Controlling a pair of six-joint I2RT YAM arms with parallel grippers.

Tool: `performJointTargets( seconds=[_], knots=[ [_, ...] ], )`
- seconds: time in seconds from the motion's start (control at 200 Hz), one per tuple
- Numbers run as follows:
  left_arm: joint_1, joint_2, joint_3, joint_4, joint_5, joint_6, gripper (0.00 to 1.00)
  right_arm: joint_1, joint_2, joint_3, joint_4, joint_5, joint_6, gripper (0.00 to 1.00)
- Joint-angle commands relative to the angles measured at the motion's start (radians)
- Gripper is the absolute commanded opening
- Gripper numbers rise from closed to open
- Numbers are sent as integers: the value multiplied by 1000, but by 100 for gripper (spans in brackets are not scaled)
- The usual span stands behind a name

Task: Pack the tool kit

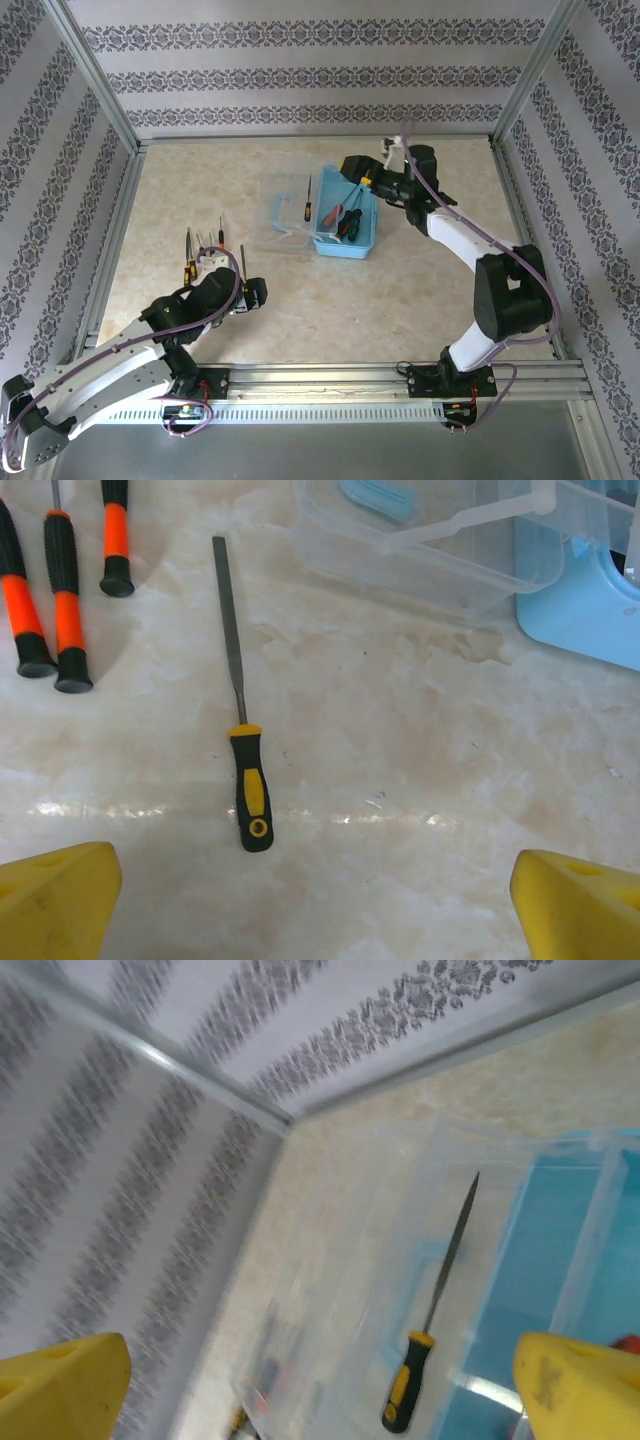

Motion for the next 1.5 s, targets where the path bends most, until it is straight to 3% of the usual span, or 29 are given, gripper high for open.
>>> performJointTargets(
  seconds=[0.0, 0.1, 0.175, 0.34, 0.415, 0.55, 0.595, 0.7, 0.804, 0.969, 1.084, 1.269, 1.494],
  knots=[
    [33, 3, 54, 0, -23, 63, 100, -79, 104, -105, 412, -129, 342, 72],
    [74, 36, 78, -21, -8, 60, 100, -47, -8, -233, 308, 85, 172, 79],
    [105, 75, 100, -52, 3, 50, 100, -2, -125, -277, 129, 240, -6, 98],
    [129, 117, 115, -32, 27, 84, 100, 83, -299, -252, -186, 545, -277, 98],
    [135, 117, 110, -1, 28, 92, 100, 124, -364, -281, -187, 677, -346, 98],
    [157, 126, 95, 48, 34, 90, 100, 42, -450, -429, -18, 594, -169, 98],
    [168, 142, 96, 52, 38, 86, 100, 15, -448, -458, 61, 508, -163, 88],
    [187, 194, 112, 43, 48, 92, 100, 58, -445, -353, -197, 551, -231, 72],
    [205, 263, 142, 31, 62, 95, 96, 133, -415, -335, -242, 576, -242, 63],
    [220, 371, 197, 10, 84, 92, 81, 246, -375, -368, -228, 713, -238, 60],
    [228, 411, 200, 23, 121, 105, 68, 273, -380, -443, -140, 698, -256, 61],
    [232, 491, 197, 49, 138, 132, 61, 284, -343, -451, -98, 711, -266, 51],
    [234, 611, 214, 79, 172, 136, 58, 284, -339, -443, -93, 676, -250, 50]
  ],
)
